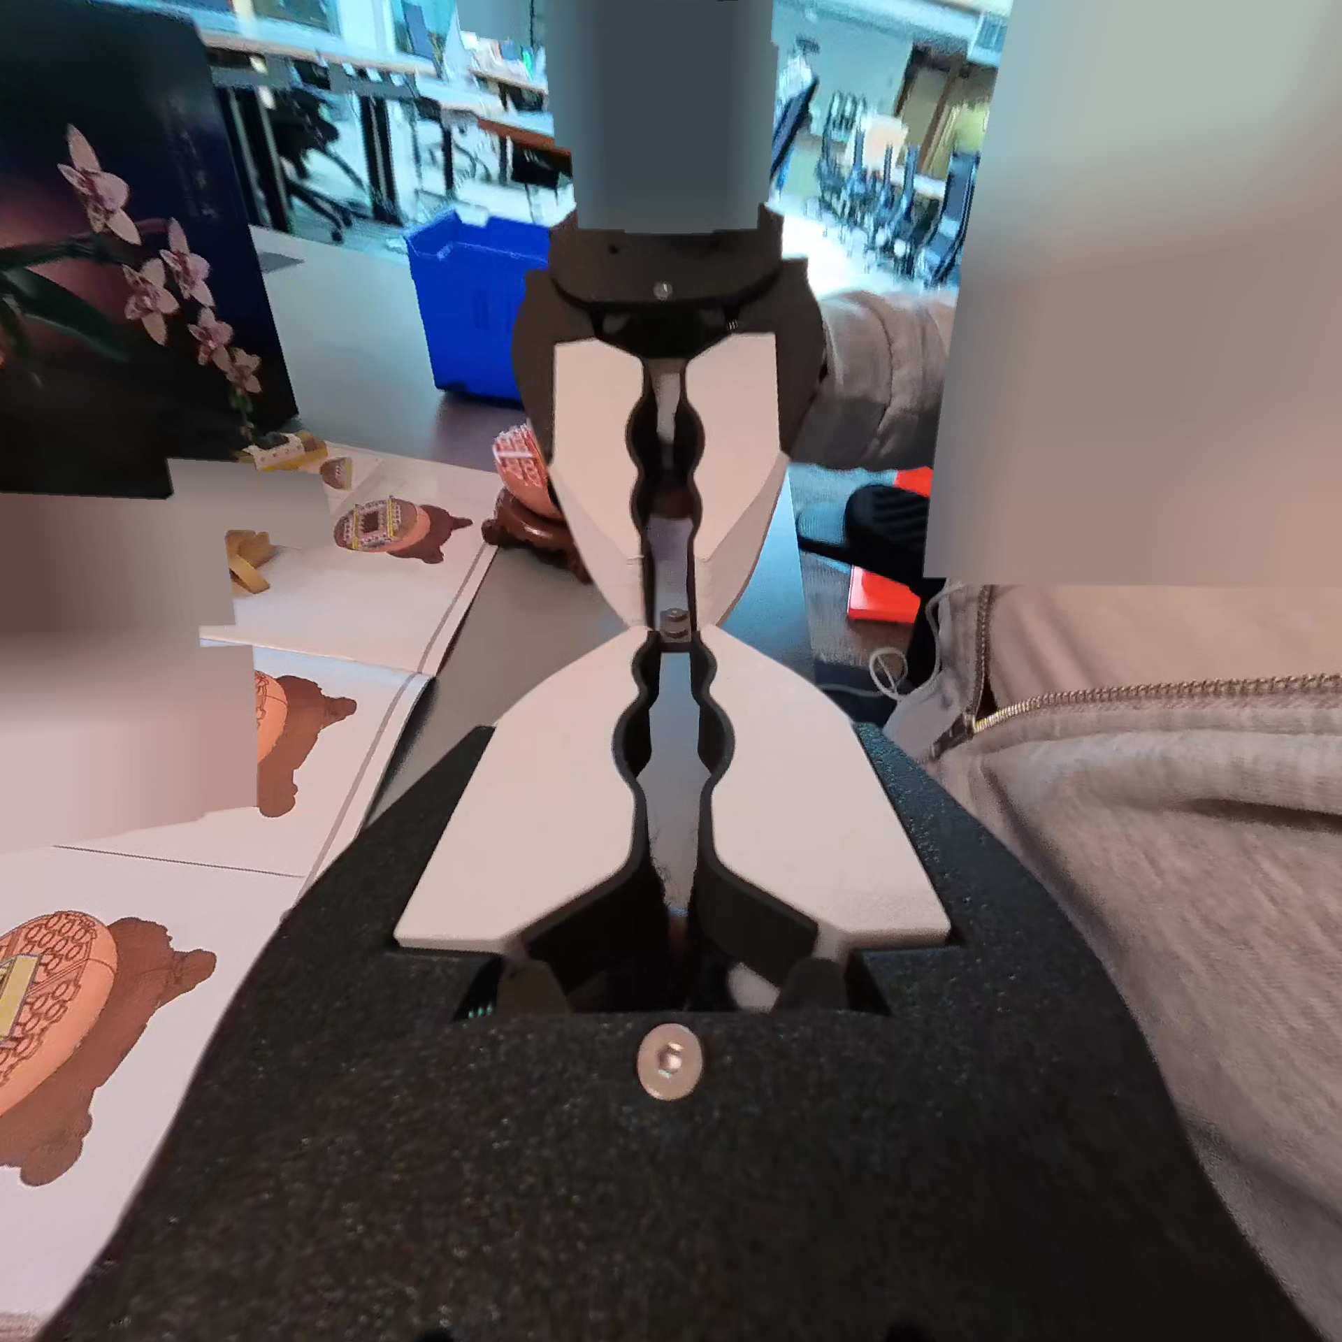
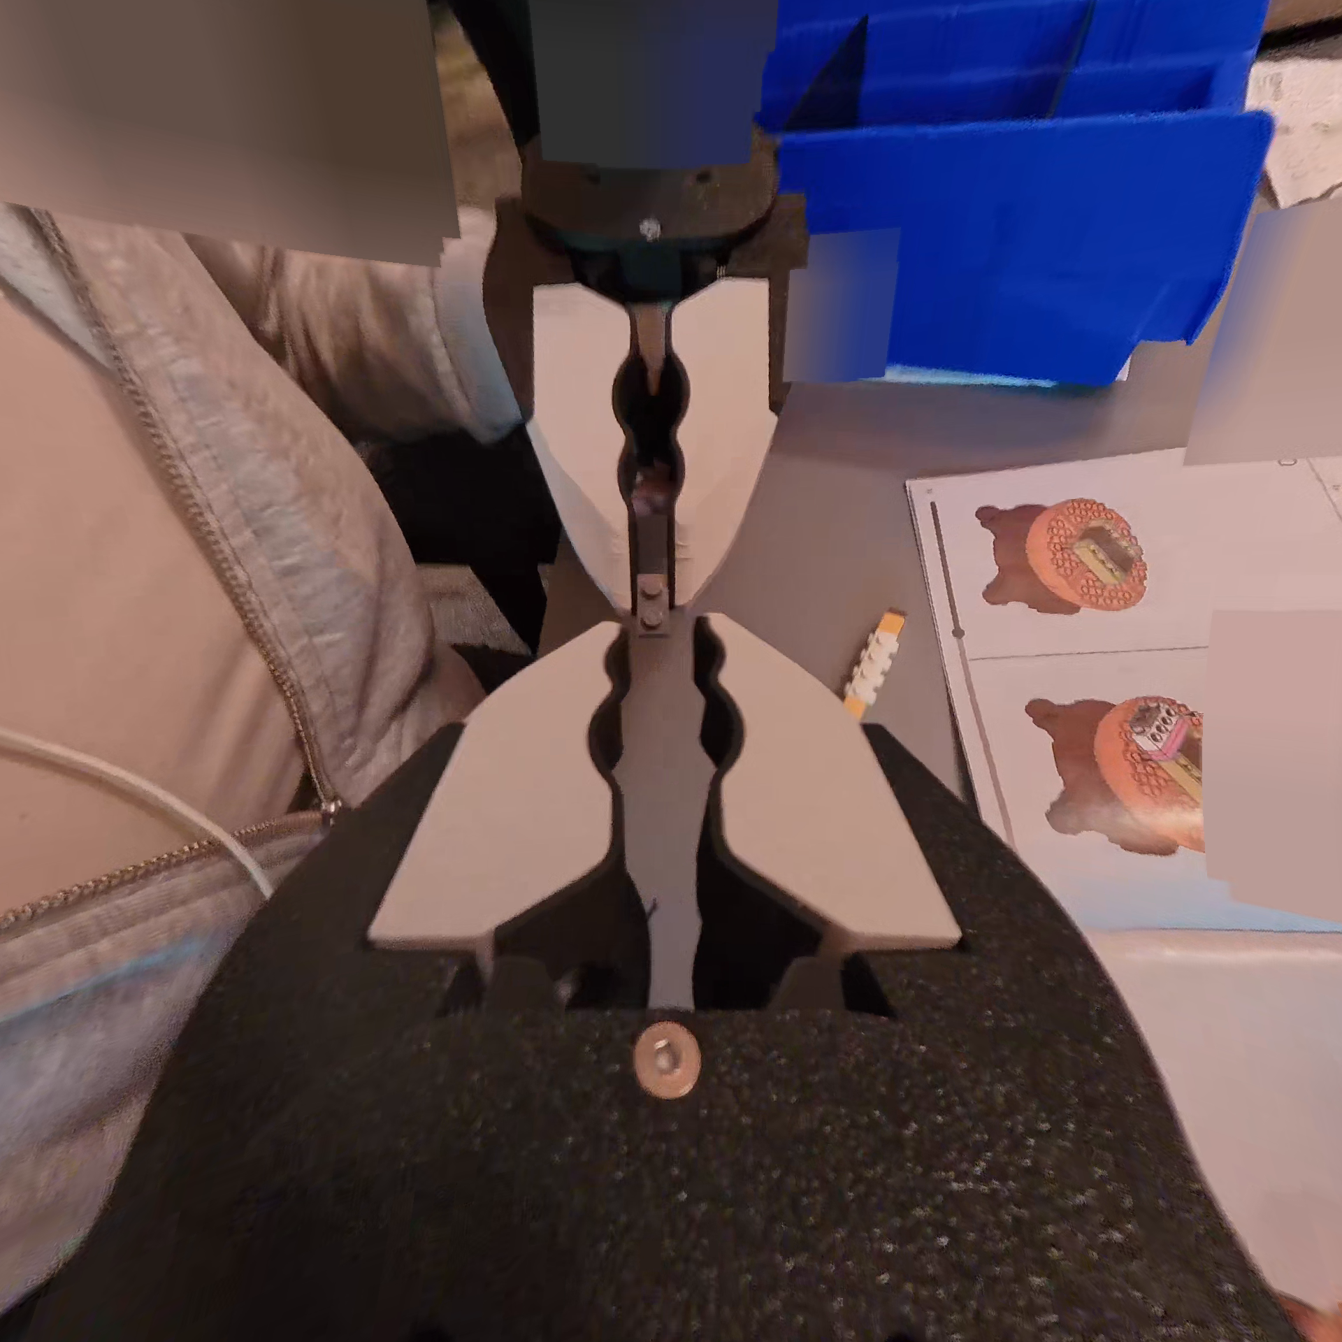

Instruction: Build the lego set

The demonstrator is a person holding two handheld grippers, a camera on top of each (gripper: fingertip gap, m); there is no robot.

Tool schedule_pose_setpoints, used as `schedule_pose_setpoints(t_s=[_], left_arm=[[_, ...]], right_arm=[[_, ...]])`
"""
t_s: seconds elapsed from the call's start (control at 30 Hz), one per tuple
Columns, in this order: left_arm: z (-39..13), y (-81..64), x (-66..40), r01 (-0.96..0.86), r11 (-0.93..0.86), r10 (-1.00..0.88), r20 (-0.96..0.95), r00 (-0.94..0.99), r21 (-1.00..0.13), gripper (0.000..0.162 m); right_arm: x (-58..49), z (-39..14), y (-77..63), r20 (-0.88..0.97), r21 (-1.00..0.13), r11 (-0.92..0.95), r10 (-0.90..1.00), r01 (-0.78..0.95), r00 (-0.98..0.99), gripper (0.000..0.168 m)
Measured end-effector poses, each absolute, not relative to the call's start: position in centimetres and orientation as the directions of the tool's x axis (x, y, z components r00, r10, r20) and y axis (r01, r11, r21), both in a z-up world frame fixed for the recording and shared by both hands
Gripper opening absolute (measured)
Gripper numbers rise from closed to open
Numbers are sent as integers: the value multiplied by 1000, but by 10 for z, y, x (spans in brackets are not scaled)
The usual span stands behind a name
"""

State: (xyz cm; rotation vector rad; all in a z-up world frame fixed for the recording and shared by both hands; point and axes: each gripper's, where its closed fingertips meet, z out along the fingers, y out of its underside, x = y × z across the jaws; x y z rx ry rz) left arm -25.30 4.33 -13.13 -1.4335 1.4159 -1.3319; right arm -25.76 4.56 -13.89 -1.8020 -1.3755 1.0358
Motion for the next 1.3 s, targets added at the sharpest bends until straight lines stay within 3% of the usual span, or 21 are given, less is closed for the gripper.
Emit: schedule_pose_setpoints(t_s=[0.17,0.27,0.57,0.77,0.9,1.03,1.2,1.3], left_arm=[[-144,40,-253,-404,-37,-981,111,-160,-914,7],[-149,39,-251,-452,3,-981,85,-176,-892,7],[-155,42,-250,-466,-23,-983,106,-152,-885,7],[-159,66,-268,-444,-65,-997,79,-13,-893,16],[-188,111,-294,-622,2,-978,-130,161,-783,27],[-206,127,-291,-727,129,-960,-269,80,-674,31],[-222,120,-277,-686,123,-990,-136,-36,-717,27],[-233,114,-280,-708,64,-998,-44,-47,-704,15]], right_arm=[[-255,-146,44,-42,-741,-101,994,664,105,12],[-255,-152,42,-32,-687,-84,996,722,85,11],[-255,-158,45,-29,-674,-114,991,730,128,7],[-249,-167,62,-91,-718,-232,966,656,242,6],[-245,-180,82,-106,-712,-302,938,634,329,5],[-250,-183,89,-149,-722,-341,926,602,346,5],[-247,-180,89,-158,-728,-354,920,588,359,5],[-240,-183,88,-172,-704,-377,913,602,370,5]])
